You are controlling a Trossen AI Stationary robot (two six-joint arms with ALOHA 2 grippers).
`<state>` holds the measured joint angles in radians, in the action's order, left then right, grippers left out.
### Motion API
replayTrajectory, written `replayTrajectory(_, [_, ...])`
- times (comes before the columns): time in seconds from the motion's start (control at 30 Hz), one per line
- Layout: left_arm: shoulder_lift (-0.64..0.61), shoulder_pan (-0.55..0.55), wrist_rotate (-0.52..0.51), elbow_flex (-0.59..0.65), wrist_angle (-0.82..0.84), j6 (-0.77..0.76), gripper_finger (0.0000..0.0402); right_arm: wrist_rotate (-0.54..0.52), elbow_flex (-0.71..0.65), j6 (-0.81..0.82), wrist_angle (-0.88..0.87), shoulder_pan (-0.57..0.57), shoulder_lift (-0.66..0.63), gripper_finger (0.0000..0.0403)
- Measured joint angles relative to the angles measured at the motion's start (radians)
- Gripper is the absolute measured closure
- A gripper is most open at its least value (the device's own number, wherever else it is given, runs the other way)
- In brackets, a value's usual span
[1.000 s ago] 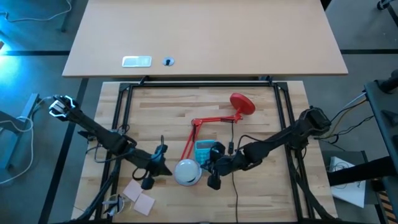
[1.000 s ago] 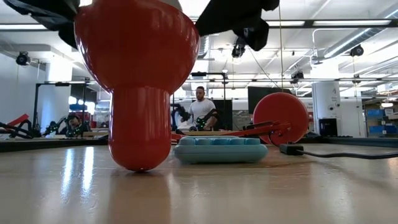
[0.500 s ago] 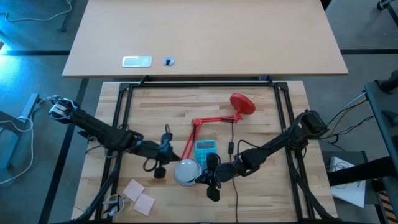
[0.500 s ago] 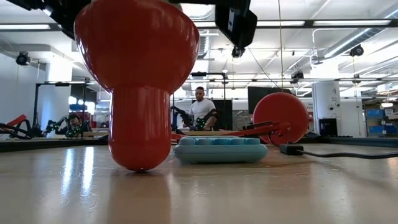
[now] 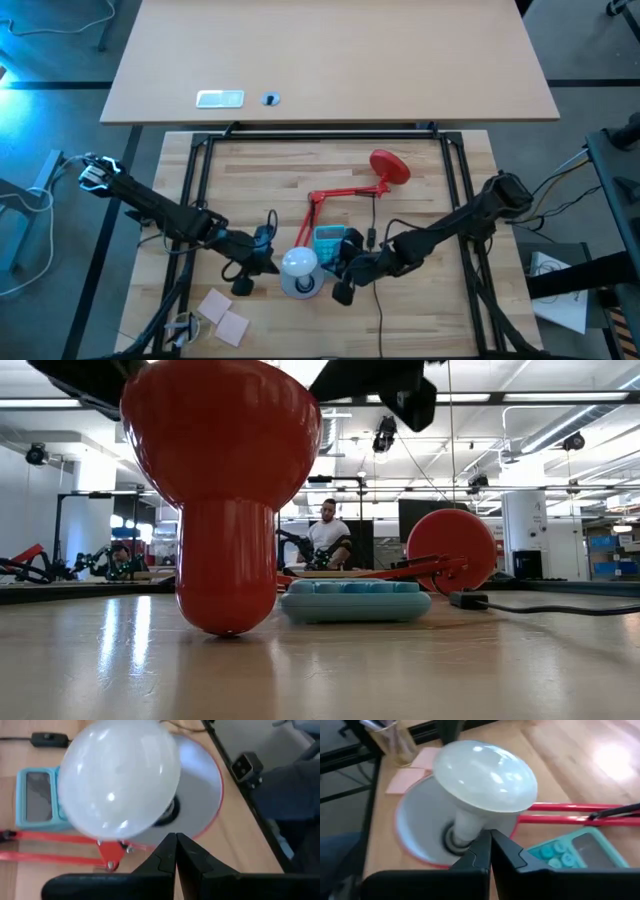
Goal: Screw lightbulb
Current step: Remove the lightbulb from the orange desk lamp
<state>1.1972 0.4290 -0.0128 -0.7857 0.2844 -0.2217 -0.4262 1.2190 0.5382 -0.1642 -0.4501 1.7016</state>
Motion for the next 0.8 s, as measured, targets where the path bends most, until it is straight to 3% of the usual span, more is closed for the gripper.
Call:
replayTrajectory(0.3, [-0.014, -0.042, -0.031, 0.034, 0.029, 0.004, 0.0401, 0.039, 0.001, 0.111, 0.003, -0.023, 0.005, 0.0403])
replayTrajectory(0.43, [-0.013, -0.043, -0.031, 0.04, 0.031, 0.004, 0.0401, 0.05, 0.001, 0.257, 0.033, -0.019, 0.032, 0.0391])
replayTrajectory(0.6, [-0.018, -0.043, -0.03, 0.04, 0.03, 0.001, 0.0401, 0.065, 0.0, 0.351, 0.049, 0.009, 0.05, 0.0328])
replayTrajectory(0.8, [-0.007, -0.04, -0.029, 0.04, -0.008, -0.048, 0.0401, 0.066, 0.001, 0.238, 0.162, 0.009, 0.059, 0.0225])
